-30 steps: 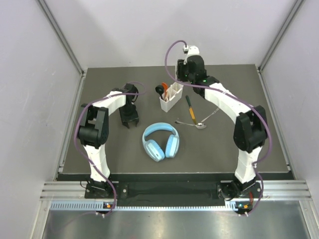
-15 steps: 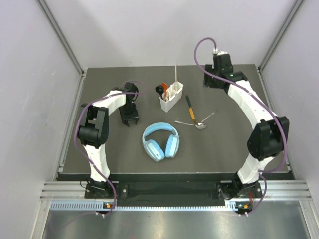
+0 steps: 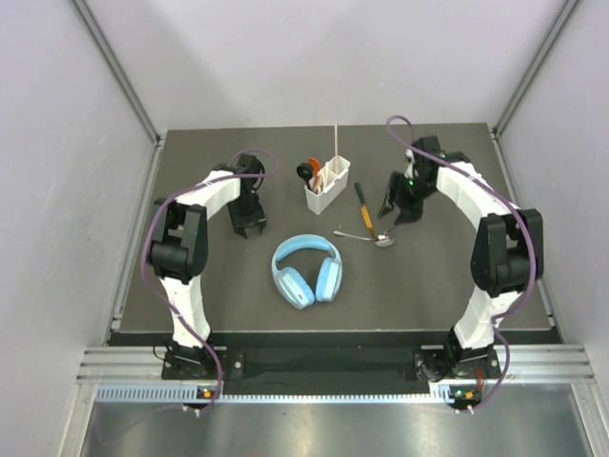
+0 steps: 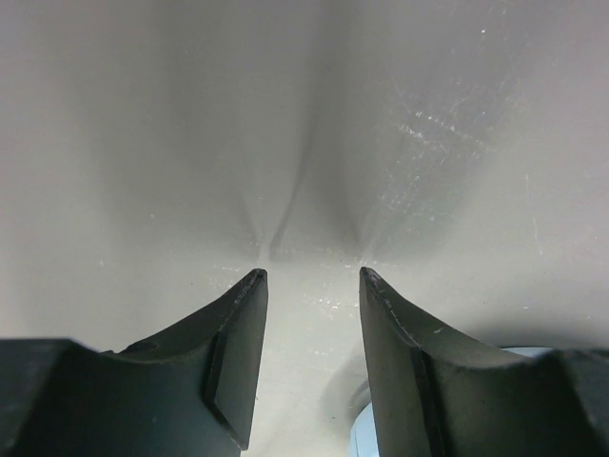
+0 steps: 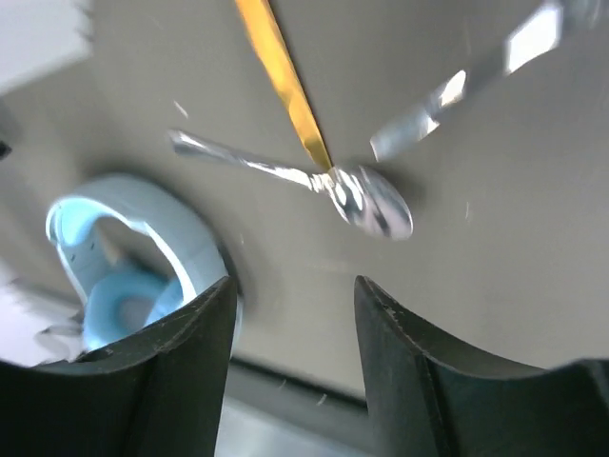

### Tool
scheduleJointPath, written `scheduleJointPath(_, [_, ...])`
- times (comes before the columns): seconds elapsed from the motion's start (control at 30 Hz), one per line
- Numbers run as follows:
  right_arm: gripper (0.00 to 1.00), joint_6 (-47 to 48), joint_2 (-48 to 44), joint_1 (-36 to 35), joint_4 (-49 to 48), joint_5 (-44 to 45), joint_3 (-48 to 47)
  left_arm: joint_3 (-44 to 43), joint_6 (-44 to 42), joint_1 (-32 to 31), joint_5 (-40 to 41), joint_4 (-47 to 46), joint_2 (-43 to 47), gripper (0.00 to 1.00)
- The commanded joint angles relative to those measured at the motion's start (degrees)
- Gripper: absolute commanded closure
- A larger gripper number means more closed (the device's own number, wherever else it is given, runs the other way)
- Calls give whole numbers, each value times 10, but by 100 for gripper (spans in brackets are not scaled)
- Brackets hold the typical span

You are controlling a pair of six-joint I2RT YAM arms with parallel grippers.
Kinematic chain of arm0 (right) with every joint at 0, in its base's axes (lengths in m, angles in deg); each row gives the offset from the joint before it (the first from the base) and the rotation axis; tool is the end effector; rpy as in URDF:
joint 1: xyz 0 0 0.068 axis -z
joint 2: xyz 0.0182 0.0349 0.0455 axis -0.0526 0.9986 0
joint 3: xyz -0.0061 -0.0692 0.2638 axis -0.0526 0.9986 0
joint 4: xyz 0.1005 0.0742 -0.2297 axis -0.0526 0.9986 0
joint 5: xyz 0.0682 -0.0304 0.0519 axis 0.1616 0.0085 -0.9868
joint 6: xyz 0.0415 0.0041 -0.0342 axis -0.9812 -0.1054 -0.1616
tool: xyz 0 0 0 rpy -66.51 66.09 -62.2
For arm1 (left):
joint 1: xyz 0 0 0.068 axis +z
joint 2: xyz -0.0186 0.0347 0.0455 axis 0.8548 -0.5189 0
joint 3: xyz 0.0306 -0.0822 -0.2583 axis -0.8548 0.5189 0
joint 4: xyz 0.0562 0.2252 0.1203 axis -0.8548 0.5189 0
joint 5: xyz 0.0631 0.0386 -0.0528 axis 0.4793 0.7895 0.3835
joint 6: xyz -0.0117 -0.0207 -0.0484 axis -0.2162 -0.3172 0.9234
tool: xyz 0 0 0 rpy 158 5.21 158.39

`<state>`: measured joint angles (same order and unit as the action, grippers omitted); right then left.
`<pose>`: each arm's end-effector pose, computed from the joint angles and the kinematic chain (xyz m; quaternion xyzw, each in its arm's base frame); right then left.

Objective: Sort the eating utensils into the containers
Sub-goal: Pick up the spoon from the center of the board.

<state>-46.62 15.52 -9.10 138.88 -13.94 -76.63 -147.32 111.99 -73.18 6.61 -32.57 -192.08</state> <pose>0.3619 0.0883 0.2500 0.0815 0.9685 0.1966 0.1290 0.3775 -0.0937 0.1764 -0.1637 0.9812 0.0072 0.1016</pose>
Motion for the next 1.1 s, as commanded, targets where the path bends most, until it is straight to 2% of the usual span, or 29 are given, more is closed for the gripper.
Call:
scheduleJointPath(0.0, [47,-126,-52,18,23,-133,87,-1,3,-11,-1,7,-3,51])
scheduleJointPath(0.1, [46,-206,-64,19,9,-163,139,2,-4,-17,-4,4,-11,51])
scheduleJointPath(0.2, [46,-288,-75,17,-43,-167,176,11,-6,-18,-7,-7,-12,51])
scheduleJointPath(0.37, [44,-324,-43,11,-31,-122,150,43,0,-18,-14,-27,3,51])
scheduleJointPath(0.73, [45,-423,60,0,-64,-72,164,82,7,-18,0,-37,30,51])
scheduleJointPath(0.87, [47,-456,75,-2,-83,-66,154,81,6,-17,5,-40,30,51])
scheduleJointPath(1.07, [44,-501,67,-4,-82,-45,140,82,6,-17,6,-43,21,51])
